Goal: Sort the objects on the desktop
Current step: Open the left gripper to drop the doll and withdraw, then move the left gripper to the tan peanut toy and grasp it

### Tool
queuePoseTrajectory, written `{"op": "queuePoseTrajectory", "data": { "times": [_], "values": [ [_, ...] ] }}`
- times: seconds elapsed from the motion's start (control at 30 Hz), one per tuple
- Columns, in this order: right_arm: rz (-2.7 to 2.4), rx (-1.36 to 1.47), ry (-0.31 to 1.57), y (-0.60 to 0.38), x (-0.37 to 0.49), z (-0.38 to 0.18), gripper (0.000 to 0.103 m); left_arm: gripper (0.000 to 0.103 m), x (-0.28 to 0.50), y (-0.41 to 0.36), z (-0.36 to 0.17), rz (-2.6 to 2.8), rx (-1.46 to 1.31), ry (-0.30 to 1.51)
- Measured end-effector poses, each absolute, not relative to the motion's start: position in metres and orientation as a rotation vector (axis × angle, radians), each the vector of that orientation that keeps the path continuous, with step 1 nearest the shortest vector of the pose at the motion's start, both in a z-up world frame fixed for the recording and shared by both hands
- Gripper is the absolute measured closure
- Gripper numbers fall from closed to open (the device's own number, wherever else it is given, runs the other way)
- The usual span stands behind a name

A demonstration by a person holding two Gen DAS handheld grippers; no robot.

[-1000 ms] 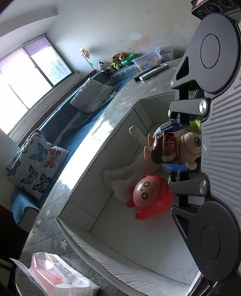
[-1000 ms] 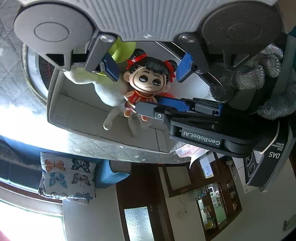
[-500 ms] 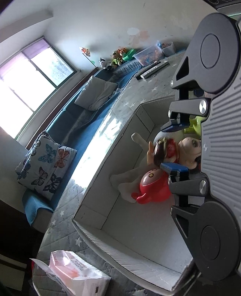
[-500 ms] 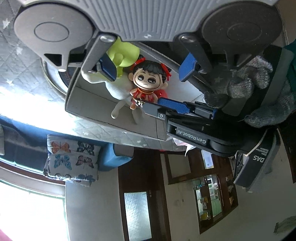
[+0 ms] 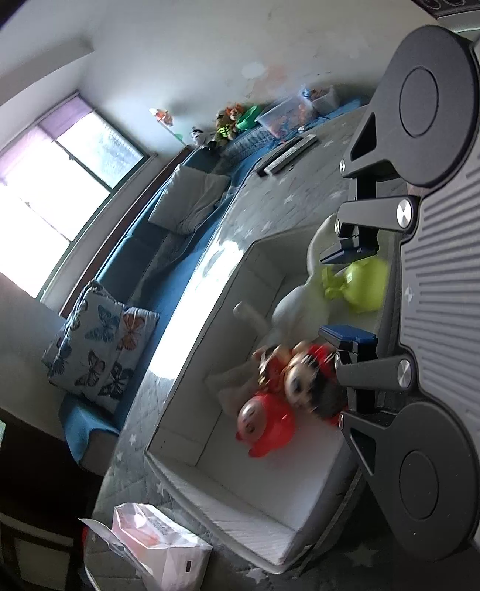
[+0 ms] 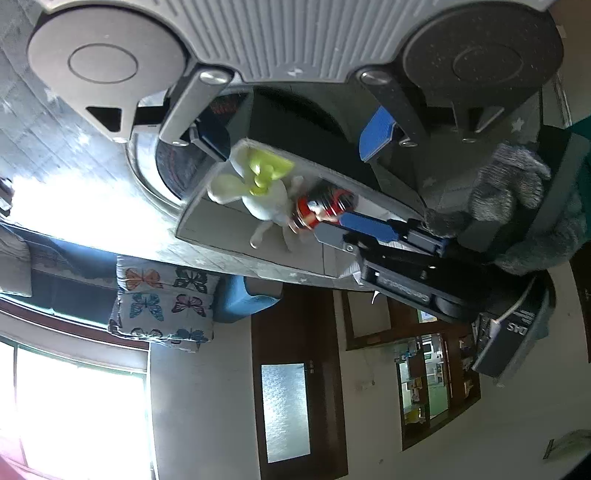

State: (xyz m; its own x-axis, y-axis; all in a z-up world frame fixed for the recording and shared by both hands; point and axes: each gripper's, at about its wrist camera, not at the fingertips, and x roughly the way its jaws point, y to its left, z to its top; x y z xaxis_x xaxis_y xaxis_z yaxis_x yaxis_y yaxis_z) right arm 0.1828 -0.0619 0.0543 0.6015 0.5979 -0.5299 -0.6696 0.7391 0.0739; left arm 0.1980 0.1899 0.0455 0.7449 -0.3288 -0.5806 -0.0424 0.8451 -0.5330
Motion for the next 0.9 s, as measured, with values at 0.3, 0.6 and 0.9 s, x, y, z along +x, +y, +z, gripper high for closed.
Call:
{"op": "queuePoseTrajectory", "data": {
  "times": [0.3,0.6,0.9],
  "values": [
    [0.696,-0.14,0.549,-0.098,0.153,0.048,0.019,0.065,0.162,0.148,0.049,-0.192,-0.48,0.704],
    [0.642,-0.109,0.567,-0.133,0.135,0.036,0.014,0.065,0.139,0.106,0.04,-0.233,-0.42,0.714],
    [0.537,-0.066,0.597,-0.176,0.132,0.018,0.014,0.065,0.133,0.064,0.026,-0.307,-0.402,0.758]
  ]
}}
